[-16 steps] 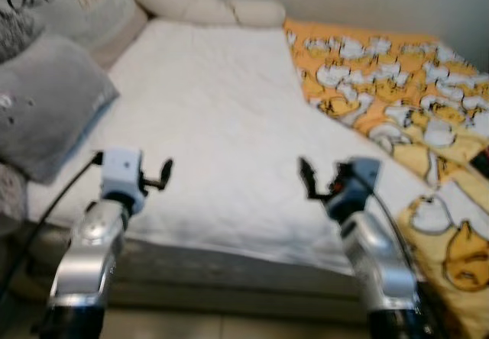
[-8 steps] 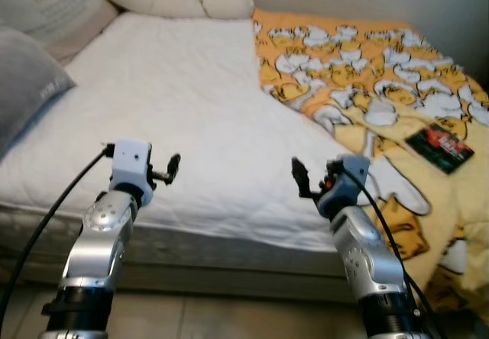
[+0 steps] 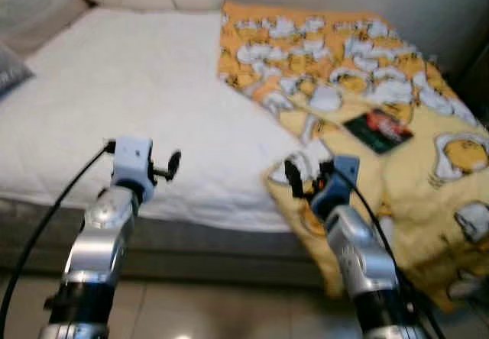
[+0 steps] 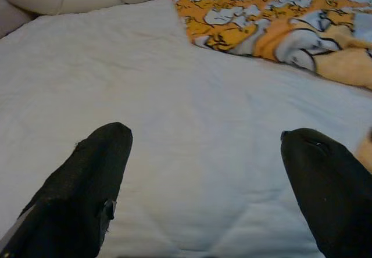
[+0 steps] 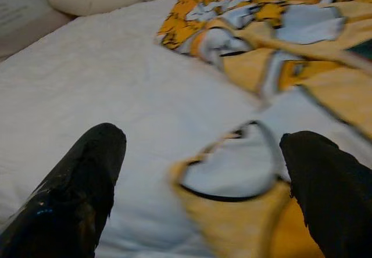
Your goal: Clean up the room
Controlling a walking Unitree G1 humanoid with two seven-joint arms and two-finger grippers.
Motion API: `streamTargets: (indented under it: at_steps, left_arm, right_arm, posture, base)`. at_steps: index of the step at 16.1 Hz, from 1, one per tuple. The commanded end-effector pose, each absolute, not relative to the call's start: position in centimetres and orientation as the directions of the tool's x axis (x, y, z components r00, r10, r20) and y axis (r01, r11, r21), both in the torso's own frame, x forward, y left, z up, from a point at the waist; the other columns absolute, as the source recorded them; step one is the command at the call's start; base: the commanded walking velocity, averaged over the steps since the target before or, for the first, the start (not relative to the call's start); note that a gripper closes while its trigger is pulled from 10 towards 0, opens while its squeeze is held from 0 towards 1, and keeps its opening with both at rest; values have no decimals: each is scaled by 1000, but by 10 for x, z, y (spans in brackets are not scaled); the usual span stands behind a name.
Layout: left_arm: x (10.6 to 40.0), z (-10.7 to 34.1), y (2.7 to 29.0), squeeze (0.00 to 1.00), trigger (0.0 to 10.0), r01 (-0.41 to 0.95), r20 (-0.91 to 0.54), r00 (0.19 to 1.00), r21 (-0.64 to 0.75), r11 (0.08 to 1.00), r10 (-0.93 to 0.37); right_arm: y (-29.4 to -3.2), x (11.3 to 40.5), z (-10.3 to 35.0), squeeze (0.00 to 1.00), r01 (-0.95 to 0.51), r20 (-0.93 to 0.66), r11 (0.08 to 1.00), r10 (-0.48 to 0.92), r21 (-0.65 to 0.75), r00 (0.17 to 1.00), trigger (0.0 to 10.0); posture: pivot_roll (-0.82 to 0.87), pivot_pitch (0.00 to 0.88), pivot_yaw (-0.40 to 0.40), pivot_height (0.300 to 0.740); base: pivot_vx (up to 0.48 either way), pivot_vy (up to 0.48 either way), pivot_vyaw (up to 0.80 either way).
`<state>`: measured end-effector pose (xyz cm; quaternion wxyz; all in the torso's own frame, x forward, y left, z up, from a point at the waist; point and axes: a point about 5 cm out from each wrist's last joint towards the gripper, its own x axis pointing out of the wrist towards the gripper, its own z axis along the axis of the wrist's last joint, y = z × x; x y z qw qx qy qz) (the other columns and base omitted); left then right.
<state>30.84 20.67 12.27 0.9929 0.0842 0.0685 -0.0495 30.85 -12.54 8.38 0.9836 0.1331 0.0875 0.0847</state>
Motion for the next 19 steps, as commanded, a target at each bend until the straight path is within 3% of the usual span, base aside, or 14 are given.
streamTargets:
  at_steps: [1, 5, 19]
  left_arm:
    - [310, 123, 201, 1000, 10000, 123, -141, 985, 163, 979, -101]
    - [308, 120, 203, 1000, 10000, 116, -148, 985, 160, 980, -92]
    - [306, 116, 200, 1000, 10000, 135, -149, 983, 172, 976, -110]
  right_arm:
    - [-138, 308, 83, 0, -111, -152, 962, 152, 250, 977, 10000]
    - [-137, 306, 81, 0, -128, -160, 965, 167, 229, 973, 10000]
    - [-139, 304, 78, 0, -126, -167, 968, 164, 217, 972, 10000]
  posture:
    - [5, 0, -1, 740]
    - [-2, 0, -2, 740]
    - [-6, 0, -2, 740]
  base:
    - [0, -480, 0]
    - [0, -480, 111]
    - [0, -480, 797]
